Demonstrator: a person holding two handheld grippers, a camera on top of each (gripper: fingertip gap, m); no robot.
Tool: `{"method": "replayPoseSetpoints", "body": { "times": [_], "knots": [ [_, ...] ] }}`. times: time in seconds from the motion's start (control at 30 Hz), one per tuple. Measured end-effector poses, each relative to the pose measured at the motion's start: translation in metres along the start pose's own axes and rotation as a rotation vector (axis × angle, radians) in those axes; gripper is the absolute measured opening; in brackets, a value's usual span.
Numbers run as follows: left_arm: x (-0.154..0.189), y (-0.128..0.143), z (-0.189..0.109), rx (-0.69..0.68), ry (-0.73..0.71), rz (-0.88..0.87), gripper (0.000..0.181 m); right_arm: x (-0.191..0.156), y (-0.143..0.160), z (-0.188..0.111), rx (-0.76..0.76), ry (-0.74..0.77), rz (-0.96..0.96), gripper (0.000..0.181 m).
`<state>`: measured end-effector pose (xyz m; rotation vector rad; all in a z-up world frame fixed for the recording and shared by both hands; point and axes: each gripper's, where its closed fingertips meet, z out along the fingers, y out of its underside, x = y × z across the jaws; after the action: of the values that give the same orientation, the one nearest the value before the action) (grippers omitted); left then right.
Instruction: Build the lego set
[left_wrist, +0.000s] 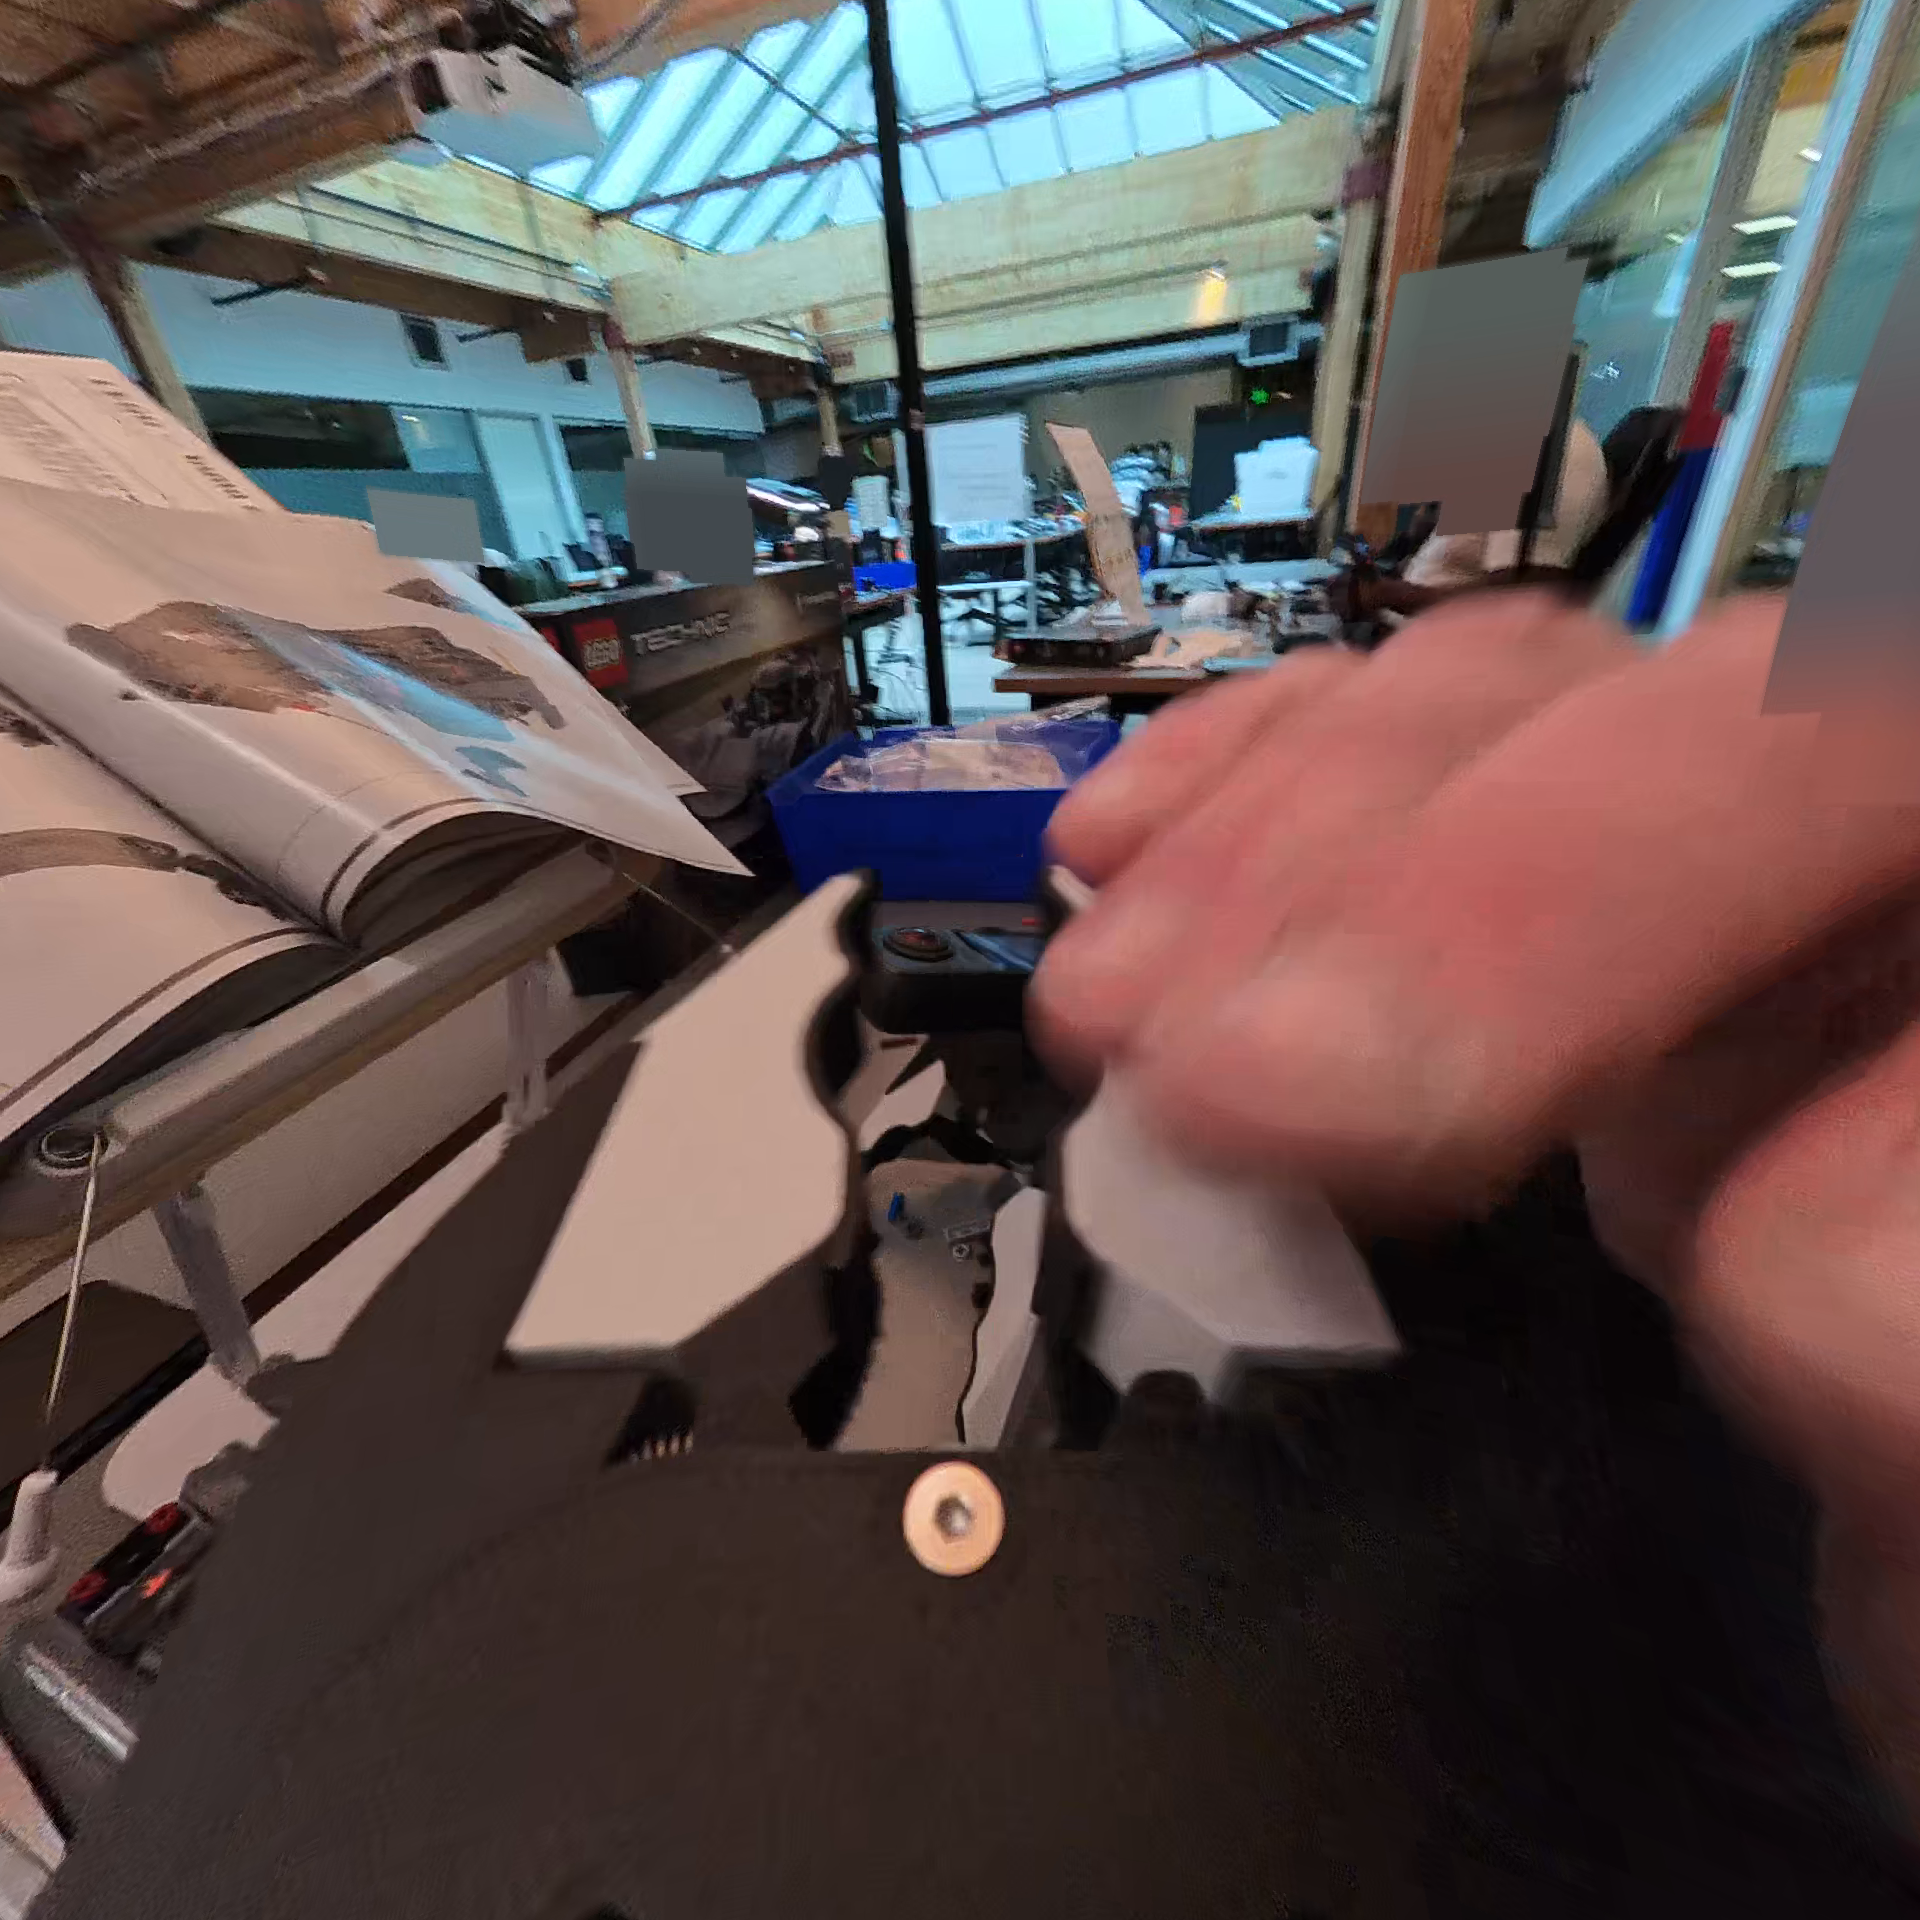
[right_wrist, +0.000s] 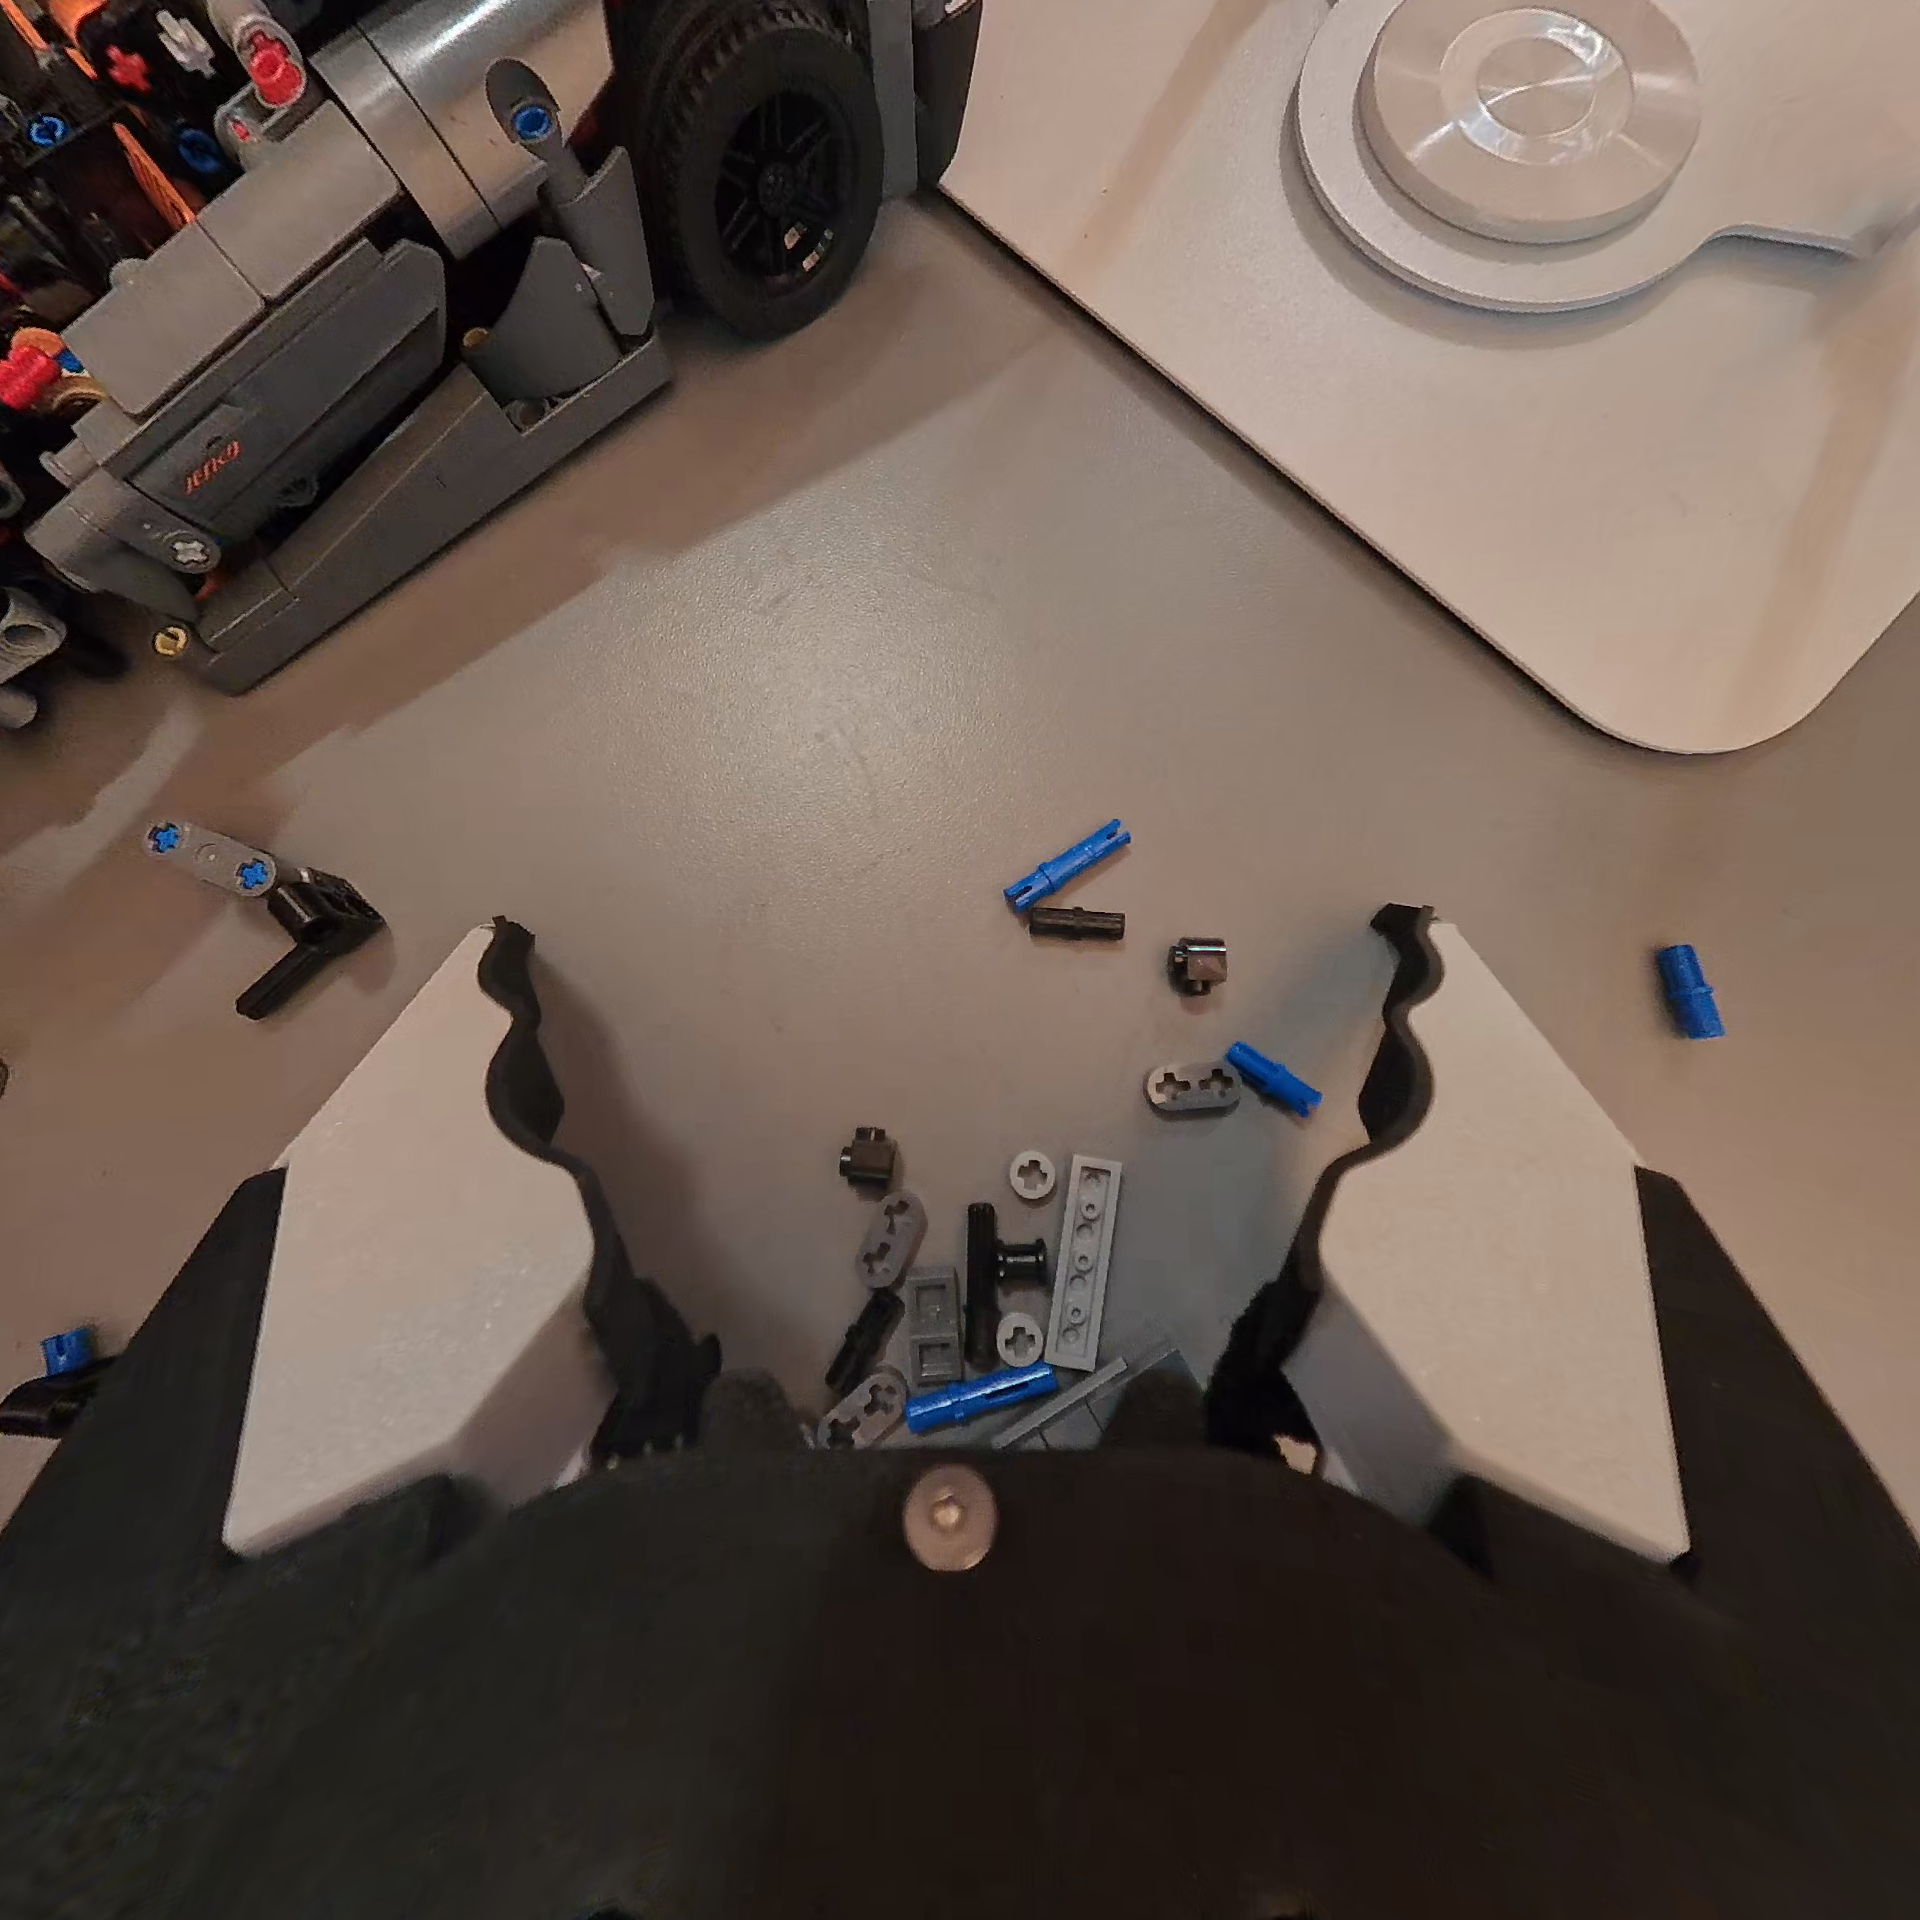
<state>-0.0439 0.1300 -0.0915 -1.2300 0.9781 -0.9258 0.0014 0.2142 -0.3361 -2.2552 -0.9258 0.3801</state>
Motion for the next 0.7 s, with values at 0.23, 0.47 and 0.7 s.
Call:
{"method": "replayPoseSetpoints", "body": {
  "times": [0.23, 0.47, 0.7],
  "knots": [
    [-0.027, -0.002, -0.020, 0.031, -0.130, 0.135, 0.011, 0.000, 0.000, 0.000, 0.000, 0.000, 0.000, 0.155],
    [-0.038, 0.019, -0.017, -0.073, -0.143, 0.150, 0.018, 0.000, 0.000, 0.000, 0.000, 0.000, 0.000, 0.155],
    [-0.037, 0.043, -0.006, -0.130, -0.112, 0.112, 0.016, 0.000, 0.000, 0.000, 0.000, 0.000, 0.000, 0.155]
  ]
}}
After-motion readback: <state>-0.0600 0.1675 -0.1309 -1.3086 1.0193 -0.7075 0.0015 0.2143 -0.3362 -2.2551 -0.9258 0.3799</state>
